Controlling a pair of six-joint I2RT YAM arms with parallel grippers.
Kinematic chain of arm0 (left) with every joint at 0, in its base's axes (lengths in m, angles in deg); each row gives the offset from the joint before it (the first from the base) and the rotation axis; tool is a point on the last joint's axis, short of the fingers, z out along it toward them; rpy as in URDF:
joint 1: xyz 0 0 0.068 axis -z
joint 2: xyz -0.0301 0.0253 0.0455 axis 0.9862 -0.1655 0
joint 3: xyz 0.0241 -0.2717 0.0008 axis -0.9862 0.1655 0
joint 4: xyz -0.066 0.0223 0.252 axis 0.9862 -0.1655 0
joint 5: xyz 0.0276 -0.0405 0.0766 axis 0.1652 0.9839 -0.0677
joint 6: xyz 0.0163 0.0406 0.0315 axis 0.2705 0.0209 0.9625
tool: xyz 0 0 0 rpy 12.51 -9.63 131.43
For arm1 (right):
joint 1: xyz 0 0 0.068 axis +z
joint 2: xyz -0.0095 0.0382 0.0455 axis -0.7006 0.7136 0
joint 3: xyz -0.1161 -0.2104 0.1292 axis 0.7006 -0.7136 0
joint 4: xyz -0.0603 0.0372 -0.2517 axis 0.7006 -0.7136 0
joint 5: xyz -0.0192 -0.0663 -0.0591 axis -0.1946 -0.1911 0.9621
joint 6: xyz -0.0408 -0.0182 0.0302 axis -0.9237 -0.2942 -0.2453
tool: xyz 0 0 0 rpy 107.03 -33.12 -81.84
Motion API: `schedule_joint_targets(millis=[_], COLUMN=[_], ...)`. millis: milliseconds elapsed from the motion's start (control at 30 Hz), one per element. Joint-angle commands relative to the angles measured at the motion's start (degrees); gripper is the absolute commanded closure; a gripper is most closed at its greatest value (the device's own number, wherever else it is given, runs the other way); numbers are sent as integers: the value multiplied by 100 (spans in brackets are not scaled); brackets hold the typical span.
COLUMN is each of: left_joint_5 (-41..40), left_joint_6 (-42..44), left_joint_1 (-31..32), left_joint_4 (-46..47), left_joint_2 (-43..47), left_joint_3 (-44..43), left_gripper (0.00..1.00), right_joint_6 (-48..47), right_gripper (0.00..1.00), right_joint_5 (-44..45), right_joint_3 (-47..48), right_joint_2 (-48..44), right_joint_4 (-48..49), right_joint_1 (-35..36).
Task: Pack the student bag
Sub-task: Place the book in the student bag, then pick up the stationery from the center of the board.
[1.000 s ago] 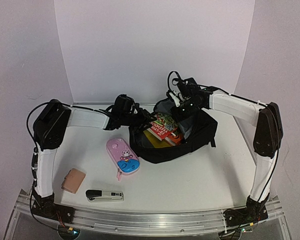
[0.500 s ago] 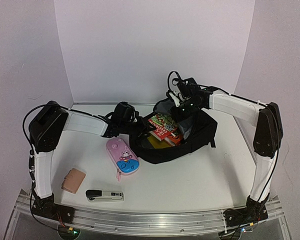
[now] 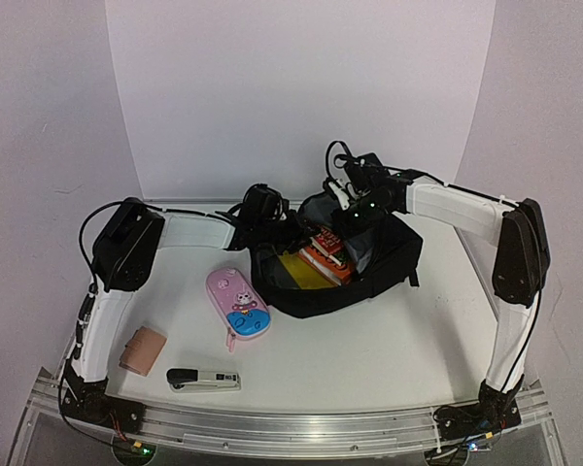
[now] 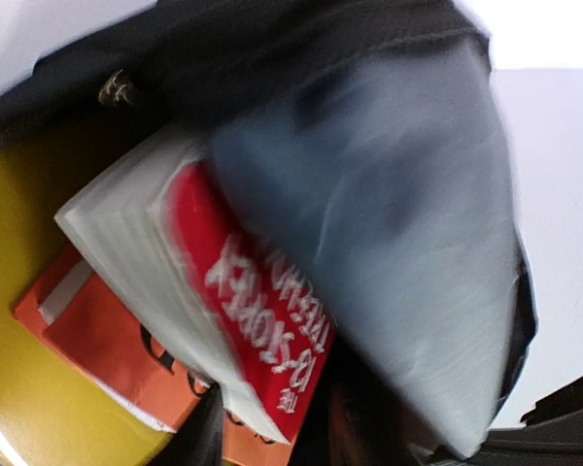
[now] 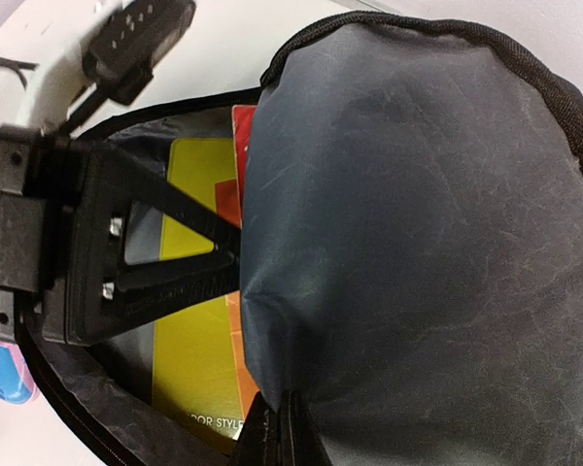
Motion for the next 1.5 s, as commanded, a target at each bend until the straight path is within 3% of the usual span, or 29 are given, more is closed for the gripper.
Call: schedule_joint_targets(millis=[0,67,100,200,267,333,433,600,867,1100,1267,1467], left_joint_5=[7,30,38,-383,-732,-940,-1148,-1343,-1714,-1340,-1248,-1142], left_joint_6=[641,1022,1232,1791,1926,1871,1639,1015,2,-318,-484,-427], left_joint_1=[-72,-19,-5,-7,-26,-78,-107,-200,-302,-506,-631,-721], left_joint_4=[-508,-779,-954,-1627,-1882,-2071,-2124,-2083,-1250,-337,698,1748], left_joint_2=[208,558,803,1704,2284,2804,3396,4230,5159,4938,4719,4397], left_joint_3=[-335,-93,125,928,1511,2104,2875,3952,5647,6288,6748,7021], left_gripper=[43,22,4,0,0,0,0,0,0,0,1,10], right_joint_6=[29,63,85,27,-32,-102,-153,-139,-203,-119,-104,-120], right_gripper=[100,96,91,56,39,28,19,13,9,9,16,23], right_joint_5=[-156,-177,-221,-358,-478,-585,-761,-1179,-2234,-2714,-2798,-2768], right_joint_3=[51,76,97,143,138,158,218,188,14,164,393,601], right_joint_2=[-210,-182,-178,-268,-408,-502,-612,-758,-882,-374,317,1027], right_joint_4=[79,69,59,-9,-38,-54,-105,-162,-162,-155,-164,-152], right_joint_1=[60,10,-14,-28,-28,-23,-17,71,500,1138,1550,1777])
